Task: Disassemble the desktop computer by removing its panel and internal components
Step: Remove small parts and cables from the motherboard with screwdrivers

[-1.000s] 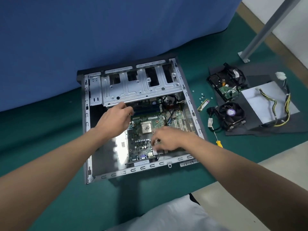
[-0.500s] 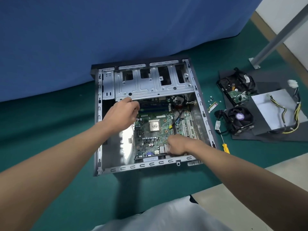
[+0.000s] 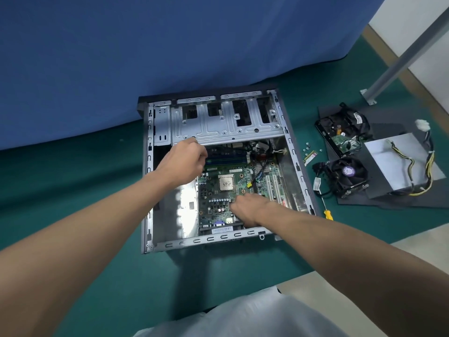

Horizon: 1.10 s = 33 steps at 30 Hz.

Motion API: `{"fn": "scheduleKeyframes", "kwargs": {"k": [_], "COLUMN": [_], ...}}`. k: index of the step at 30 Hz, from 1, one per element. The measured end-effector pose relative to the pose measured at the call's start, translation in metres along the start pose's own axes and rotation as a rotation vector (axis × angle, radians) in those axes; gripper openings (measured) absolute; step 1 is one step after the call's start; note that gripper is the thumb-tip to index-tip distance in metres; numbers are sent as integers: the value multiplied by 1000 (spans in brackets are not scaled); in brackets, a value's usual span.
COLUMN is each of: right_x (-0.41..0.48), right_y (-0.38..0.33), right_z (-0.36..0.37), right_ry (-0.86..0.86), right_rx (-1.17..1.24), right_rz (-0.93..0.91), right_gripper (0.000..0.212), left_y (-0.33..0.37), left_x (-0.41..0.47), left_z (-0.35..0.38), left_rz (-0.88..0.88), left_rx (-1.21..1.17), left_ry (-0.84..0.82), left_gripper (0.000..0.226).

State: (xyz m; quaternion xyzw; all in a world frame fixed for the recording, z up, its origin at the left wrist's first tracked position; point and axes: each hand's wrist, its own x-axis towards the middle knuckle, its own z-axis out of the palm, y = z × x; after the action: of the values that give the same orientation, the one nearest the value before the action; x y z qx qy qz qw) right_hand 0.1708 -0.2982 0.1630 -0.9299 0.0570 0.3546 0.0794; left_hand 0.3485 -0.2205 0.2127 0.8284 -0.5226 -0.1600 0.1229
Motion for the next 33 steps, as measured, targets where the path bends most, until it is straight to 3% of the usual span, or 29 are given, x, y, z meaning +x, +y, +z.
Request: {"fn": "scheduleKeyframes", "kwargs": {"k": [2,5,8,17,20,24,29,33], "right_x": [-6,-18,-31,-72,-80,-91,-115,-142], "right_y": [0,5,14,36,41,47,51,52], "right_z": [-3,-17,-40,-118,-135,-138,-152,-176], "right_ry": [82,153,190,191,159,38,22,110], "right_rx": [28,97,165,447,611,823,869,937], "right_rz": [18,38,32,-49,-50,-94,-189,-235], "right_gripper": [18,10,22,36,28,25,24,40], "left_y": [0,0,1,1,2,-3,-5,-9], "left_x": [1,2,4,11,12,11,12,13], "left_z": [-2,-8,-16,-41,-47,-59,-61,-66], "left_rz": [-4,-13,-44,-190,-249,-283,-302,-273], "left_rx": [-17,-59,-104,-340,-493,-727,-748,-700], "left_ry": [-12,-24,-95,-253,-268,-427,-477,-489], "left_gripper": [24,25,26,25,24,31,36,20]}}
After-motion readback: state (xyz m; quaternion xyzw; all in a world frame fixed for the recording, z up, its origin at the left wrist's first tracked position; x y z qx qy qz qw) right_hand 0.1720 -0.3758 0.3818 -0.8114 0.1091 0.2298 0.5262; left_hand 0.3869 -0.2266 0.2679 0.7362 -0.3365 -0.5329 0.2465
